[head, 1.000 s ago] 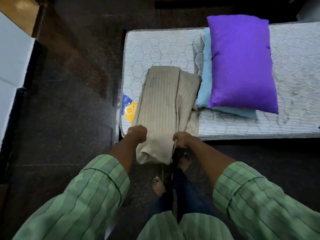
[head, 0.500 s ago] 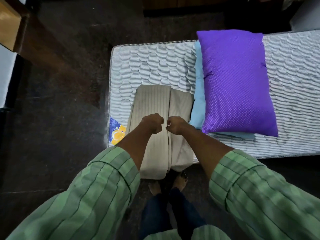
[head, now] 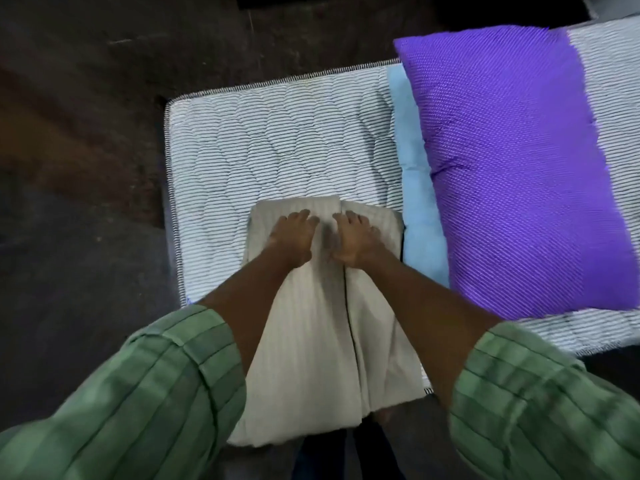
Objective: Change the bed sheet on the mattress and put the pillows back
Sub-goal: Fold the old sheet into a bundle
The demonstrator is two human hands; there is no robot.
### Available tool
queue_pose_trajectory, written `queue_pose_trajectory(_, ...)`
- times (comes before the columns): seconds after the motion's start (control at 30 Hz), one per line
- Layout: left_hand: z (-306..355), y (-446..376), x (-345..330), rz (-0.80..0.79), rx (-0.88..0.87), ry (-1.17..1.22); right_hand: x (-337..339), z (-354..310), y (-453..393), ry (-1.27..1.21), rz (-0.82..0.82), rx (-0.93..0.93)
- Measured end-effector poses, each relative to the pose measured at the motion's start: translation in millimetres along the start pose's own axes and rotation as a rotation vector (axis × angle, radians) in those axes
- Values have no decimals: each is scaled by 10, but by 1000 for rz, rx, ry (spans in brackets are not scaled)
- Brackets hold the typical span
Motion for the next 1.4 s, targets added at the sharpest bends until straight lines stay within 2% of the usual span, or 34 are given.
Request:
queue_pose_trajectory(0.13,-426,-567,37,71,87,-99,107,230,-616,194,9,-6)
queue_pose_trajectory(0.2,-603,-759,32,34,140,-144,54,334,-836,373,-32,-22)
queue_pose_trajectory(0.27,-685,-866,-43,-28,145,-142,-66,329,-914,450,-46,-30)
queue_pose_trajectory(0.33,-653,-865,-123,-55,113,-120,-211,244,-919,412,-69,-36)
queue_pose_trajectory(0.47,-546,-726,-181,-120,81,22,-308,122,-811,68,-188,-71)
queue_pose_trajectory(0.53,-546,-655,-86,-92,77,17,-209,98,-724,156,-158,-22)
queue_pose_trajectory(0.67,-627,-563,377,81,103,-12,344,-43,-609,305,-72,48)
queue_pose_trajectory(0.8,-823,-408,1157,439,205,36,1213,-370,-638,419,232,89)
queue_pose_trajectory(0.9,-935,-218,1650,631,304,25,1792,-594,-521,522,509,93)
queue_pose_trajectory(1.0,-879,-9,1628,699,290,57,1902,-603,-367,531,568,135)
queue_pose_trajectory(1.07,-706,126,1313,665,224,58,1623,-511,-243,534,528,134)
queue_pose_trajectory(1.13,-507,230,802,567,127,35,1101,-348,-87,526,452,134)
queue_pose_trajectory(1.2,-303,359,180,453,-22,38,493,-121,141,509,274,135)
queue_pose_trajectory(1.27,-144,501,-427,215,-117,124,-112,125,372,467,-14,110)
queue_pose_trajectory(1.33,-47,633,-926,-149,-112,155,-608,272,589,375,-339,110)
queue_pose_trajectory(1.37,-20,659,-1108,-260,-98,165,-786,313,655,358,-428,105)
queue_pose_trajectory(1.4,-2,656,-1220,-282,-80,184,-888,332,678,375,-403,116)
Point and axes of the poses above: each hand's wrist, its own y-axis away from the middle knuckle, its own x-axis out of the back of the hand, z = x × y, the point moved 2 cm from there along -y, towards the middle knuckle, and after that the axes turned 15 degrees about -z, right-handed, at the moved point
